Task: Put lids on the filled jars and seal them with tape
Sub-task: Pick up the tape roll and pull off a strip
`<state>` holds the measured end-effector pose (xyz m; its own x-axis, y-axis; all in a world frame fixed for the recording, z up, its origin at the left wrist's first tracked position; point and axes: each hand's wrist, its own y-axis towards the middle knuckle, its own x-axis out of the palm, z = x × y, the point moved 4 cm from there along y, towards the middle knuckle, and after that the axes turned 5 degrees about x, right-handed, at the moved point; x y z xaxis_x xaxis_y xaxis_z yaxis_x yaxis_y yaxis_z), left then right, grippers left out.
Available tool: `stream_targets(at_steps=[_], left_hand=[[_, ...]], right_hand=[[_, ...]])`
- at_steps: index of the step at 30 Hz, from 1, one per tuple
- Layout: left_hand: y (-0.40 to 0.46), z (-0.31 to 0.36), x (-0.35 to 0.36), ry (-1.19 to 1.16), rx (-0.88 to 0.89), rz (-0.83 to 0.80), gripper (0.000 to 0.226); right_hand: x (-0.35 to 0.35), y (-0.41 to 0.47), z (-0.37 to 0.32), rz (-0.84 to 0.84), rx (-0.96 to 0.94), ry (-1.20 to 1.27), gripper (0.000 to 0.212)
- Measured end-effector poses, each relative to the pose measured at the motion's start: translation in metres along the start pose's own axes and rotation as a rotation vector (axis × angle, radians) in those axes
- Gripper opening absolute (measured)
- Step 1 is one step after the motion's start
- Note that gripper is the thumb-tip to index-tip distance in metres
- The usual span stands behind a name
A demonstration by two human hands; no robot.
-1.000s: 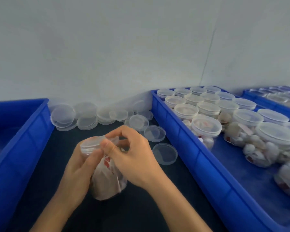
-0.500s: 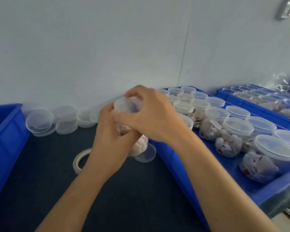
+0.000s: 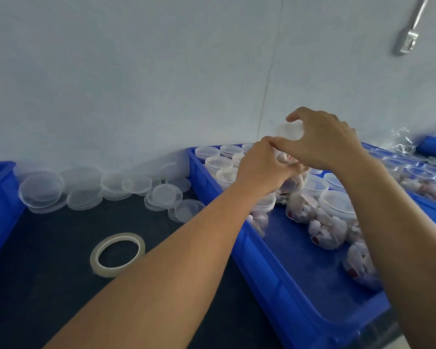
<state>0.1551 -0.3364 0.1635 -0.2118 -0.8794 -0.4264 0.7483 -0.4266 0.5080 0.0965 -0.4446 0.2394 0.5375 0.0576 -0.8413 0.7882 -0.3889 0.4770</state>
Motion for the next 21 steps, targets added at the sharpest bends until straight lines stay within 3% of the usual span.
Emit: stream_targets(at_steps=[4, 8, 14, 21], left_hand=[[0.006, -0.024, 0.022, 0.110, -0.061, -0.103, 0.045], [0.000, -0.047, 0.030, 0.365, -0.109, -0.144, 0.063], [-0.007, -0.055, 0.042, 0.674, -0.060, -0.155, 0.054], [-0.008, -0.048, 0.044, 0.778, -0.033, -0.202, 0.062]], right_hand=[[0.032, 0.004, 0.021, -0.088, 0.028, -0.003, 0.067], [0.067, 0.003, 0.031, -0.195, 0.051, 0.014, 0.062], [0.116, -0.006, 0.045, -0.375, 0.056, 0.111, 0.055], [0.139, -0.012, 0.054, -0.469, 0.065, 0.088, 0.047]])
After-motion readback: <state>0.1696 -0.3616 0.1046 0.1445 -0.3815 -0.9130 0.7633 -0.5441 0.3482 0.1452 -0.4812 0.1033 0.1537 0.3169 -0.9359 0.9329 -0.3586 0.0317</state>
